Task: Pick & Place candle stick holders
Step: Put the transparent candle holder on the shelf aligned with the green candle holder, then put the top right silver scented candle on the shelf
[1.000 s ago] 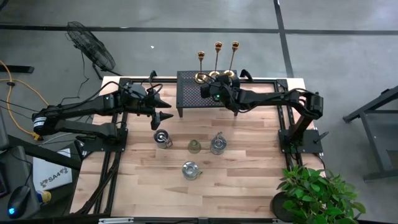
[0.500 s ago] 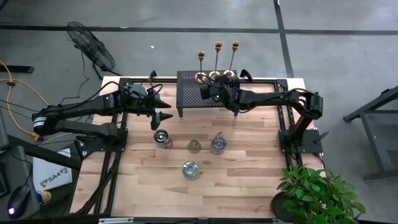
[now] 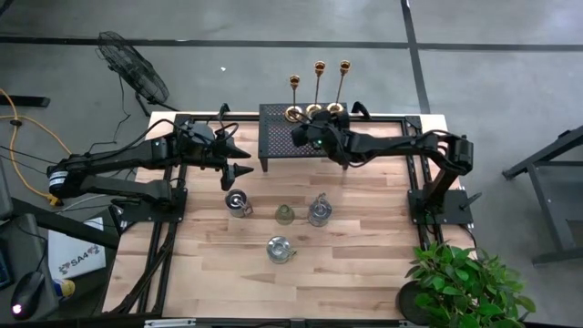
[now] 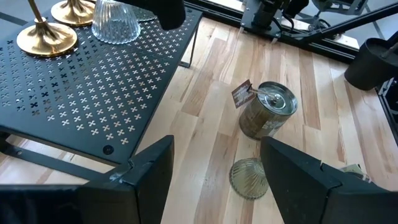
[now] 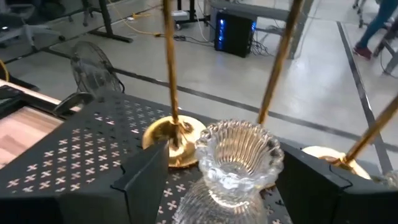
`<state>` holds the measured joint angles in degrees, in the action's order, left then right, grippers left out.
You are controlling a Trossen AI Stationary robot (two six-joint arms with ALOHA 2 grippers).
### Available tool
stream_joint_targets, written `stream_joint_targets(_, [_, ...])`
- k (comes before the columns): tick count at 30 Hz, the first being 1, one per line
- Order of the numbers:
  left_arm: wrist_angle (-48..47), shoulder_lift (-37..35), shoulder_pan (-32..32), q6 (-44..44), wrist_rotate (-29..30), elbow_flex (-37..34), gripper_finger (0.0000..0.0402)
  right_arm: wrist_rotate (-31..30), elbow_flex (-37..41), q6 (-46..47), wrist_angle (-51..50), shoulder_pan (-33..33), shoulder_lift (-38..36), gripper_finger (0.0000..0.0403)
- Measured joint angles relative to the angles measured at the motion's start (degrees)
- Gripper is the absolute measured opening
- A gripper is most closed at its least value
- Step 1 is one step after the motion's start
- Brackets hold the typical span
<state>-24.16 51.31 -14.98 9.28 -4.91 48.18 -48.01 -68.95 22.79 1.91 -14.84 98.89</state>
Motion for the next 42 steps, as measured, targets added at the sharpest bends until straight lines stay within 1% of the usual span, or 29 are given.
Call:
stream_joint_targets(5, [0.00,0.00,0.00,0.00,0.00,0.00,0.0234,-1.07,0.00,-3.76,2.08,0.66,-0.09,0.0264])
stream_joint_targets(11, [0.00,0.00,-0.01,0.00,0.00,0.00,0.0234,-6.12,0.00,-7.99,2.23,1.31,-0.11,0.0264])
stream_joint_targets(21, [0.02,0.00,0.00,0.00,0.00,0.00,0.0234,-6.56,0.00,-14.02,4.45,1.36,-1.00,0.0264])
stream_joint_targets(27, [0.02,0.00,0.00,0.00,0.00,0.00,0.0234,-7.60,0.00,-16.80,4.36,1.84,-3.98,0.0264])
stream_joint_targets(31, [0.01,0.00,-0.01,0.00,0.00,0.00,0.0234,-7.63,0.00,-18.74,3.78,3.90,-6.94,0.0264])
stream_joint_targets(34, [0.02,0.00,0.00,0.00,0.00,0.00,0.0234,-7.58,0.00,-18.98,0.73,6.29,-9.89,0.0263])
stream_joint_targets(36, [-0.02,0.00,0.01,0.00,0.00,0.00,0.0234,-7.50,0.00,-18.39,-3.06,8.12,-12.08,0.0263])
stream_joint_targets(40, [0.01,0.00,0.00,0.00,0.00,0.00,0.0234,-6.94,0.00,-13.54,-12.16,12.11,-16.29,0.0263])
stream_joint_targets(42, [0.00,0.00,0.00,0.00,0.00,0.00,0.0234,-4.37,0.00,-9.68,-17.18,13.71,-18.29,0.0263])
